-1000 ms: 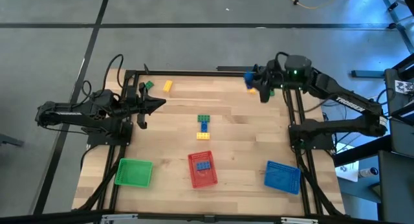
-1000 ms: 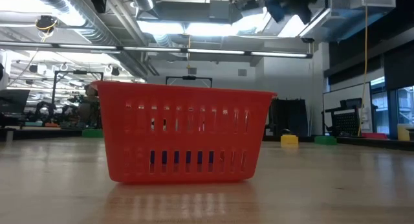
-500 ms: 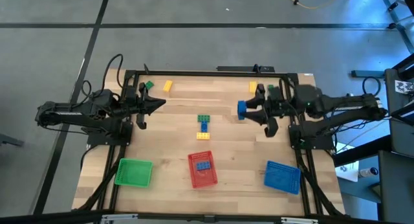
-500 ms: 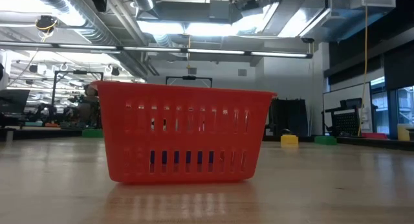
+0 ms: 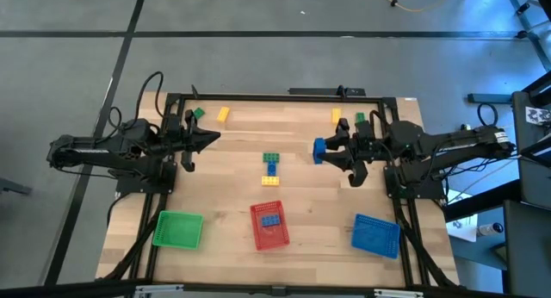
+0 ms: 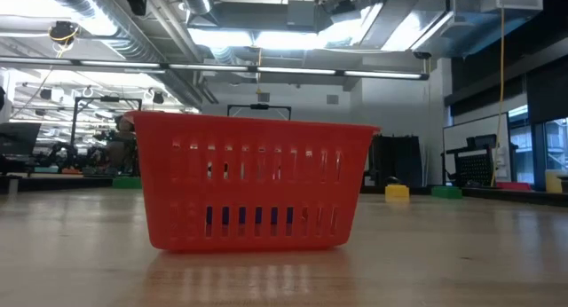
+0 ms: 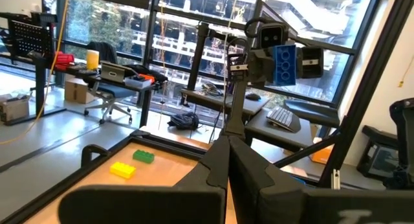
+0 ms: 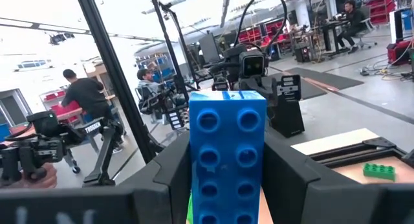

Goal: Sort & place blocks by color
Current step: Put the top blue game piece into the red bin

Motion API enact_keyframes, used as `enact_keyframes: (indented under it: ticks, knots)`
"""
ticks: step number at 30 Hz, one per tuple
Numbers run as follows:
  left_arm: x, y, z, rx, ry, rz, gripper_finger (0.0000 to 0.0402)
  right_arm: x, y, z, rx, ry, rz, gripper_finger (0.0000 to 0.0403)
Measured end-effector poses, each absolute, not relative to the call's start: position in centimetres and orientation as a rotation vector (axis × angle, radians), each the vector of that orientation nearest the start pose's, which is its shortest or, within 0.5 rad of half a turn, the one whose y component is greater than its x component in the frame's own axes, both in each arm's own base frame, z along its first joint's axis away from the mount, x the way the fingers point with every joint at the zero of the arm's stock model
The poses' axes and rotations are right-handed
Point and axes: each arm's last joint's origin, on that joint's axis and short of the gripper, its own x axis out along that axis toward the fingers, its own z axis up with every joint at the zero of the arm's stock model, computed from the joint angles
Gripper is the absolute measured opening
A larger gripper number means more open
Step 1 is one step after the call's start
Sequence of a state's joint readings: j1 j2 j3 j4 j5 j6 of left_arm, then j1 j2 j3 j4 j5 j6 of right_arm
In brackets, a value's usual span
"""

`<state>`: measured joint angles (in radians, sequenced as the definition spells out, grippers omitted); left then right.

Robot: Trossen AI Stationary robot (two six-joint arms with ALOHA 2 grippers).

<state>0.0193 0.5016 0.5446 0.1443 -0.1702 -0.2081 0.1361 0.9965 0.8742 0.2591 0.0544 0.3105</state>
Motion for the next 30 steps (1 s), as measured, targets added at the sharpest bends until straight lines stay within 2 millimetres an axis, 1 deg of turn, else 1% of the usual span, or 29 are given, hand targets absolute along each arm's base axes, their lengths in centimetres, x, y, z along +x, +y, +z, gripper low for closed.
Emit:
enact_keyframes:
  ticks: [3,6,9,13,15,18,21,25,28,30]
  knots:
    - [12.5,0.7,31.9,-0.221,-0.206,0.169,0.0000,22.5,2.9,36.4,0.344,-0.094,0.100,0.0145]
    - [12.5,0.7,31.9,-0.221,-0.206,0.169,0.0000,23.9,3.2,35.6,0.376,-0.018,0.114,0.0145]
    - [12.5,0.7,31.9,-0.221,-0.206,0.169,0.0000,26.5,3.9,34.9,0.411,0.127,0.168,0.0145]
    - [12.5,0.7,31.9,-0.221,-0.206,0.171,0.0000,30.3,5.8,33.6,0.425,0.327,0.244,0.0145]
    - [12.5,0.7,31.9,-0.221,-0.206,0.174,0.0000,32.0,6.8,32.8,0.429,0.410,0.253,0.0145]
    - [12.5,0.7,31.9,-0.215,-0.205,0.172,0.0000,34.1,8.4,31.2,0.450,0.538,0.247,0.0145]
    - [12.5,0.7,31.9,-0.216,-0.205,0.171,0.0000,36.1,10.2,29.2,0.466,0.654,0.240,0.0145]
    - [12.5,0.8,31.9,-0.217,-0.206,0.190,0.0000,38.2,12.6,26.5,0.475,0.789,0.275,0.0145]
    - [12.5,0.8,31.9,-0.217,-0.208,0.208,0.0000,39.7,14.0,24.5,0.464,0.860,0.293,0.0145]
    - [12.5,0.8,31.9,-0.215,-0.208,0.207,0.0000,40.6,14.5,23.2,0.451,0.894,0.305,0.0145]
